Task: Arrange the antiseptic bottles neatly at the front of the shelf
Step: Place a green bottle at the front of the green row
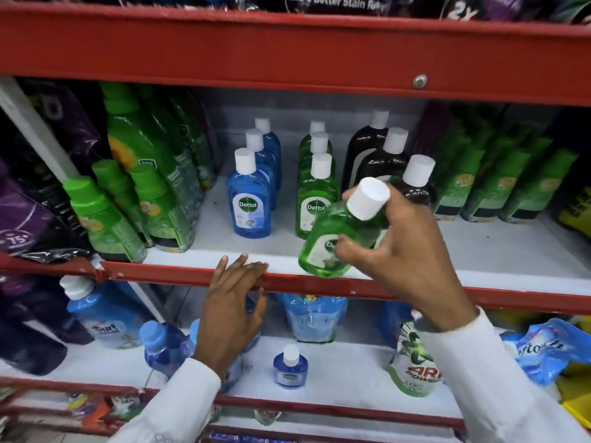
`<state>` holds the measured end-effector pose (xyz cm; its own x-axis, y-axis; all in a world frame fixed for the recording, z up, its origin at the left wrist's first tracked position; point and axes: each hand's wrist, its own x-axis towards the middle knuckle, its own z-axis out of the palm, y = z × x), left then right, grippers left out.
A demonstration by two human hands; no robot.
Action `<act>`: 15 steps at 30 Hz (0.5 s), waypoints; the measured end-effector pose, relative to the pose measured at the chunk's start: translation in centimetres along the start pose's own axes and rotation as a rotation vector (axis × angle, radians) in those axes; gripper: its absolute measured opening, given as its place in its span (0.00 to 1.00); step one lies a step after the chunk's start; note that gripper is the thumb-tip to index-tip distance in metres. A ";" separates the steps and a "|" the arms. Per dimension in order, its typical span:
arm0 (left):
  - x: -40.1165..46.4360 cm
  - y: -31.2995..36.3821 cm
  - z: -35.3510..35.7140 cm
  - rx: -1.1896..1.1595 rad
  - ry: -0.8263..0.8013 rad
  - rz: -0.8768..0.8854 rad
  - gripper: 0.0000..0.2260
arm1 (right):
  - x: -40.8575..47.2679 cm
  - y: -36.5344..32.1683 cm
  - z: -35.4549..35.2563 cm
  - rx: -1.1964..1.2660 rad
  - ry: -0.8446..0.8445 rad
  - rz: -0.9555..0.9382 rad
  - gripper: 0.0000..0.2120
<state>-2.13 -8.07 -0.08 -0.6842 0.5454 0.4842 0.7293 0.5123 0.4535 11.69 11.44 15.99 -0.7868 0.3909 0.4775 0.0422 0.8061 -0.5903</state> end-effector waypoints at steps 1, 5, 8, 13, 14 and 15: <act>-0.1 0.1 -0.1 -0.001 -0.005 -0.002 0.19 | 1.0 0.1 0.4 -0.048 -0.028 0.008 0.25; -0.2 0.3 -0.3 0.004 -0.023 -0.028 0.21 | 3.9 1.2 2.4 -0.151 -0.150 0.084 0.19; -0.1 0.3 -0.4 0.003 -0.028 -0.043 0.22 | 4.9 1.9 3.5 -0.174 -0.223 0.112 0.19; -0.1 0.0 -0.6 0.057 -0.062 0.000 0.23 | 5.2 2.5 4.2 -0.177 -0.226 0.092 0.20; 0.0 0.0 -0.8 0.075 -0.072 0.015 0.23 | 5.2 2.5 4.2 -0.167 -0.222 0.084 0.21; 0.0 0.0 -0.9 0.094 -0.080 0.028 0.24 | 5.2 2.5 4.2 -0.159 -0.219 0.077 0.23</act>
<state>-2.12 -8.70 0.55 -0.6640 0.6099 0.4326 0.7476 0.5538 0.3667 5.10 13.61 14.24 -0.8913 0.3620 0.2729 0.1894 0.8443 -0.5012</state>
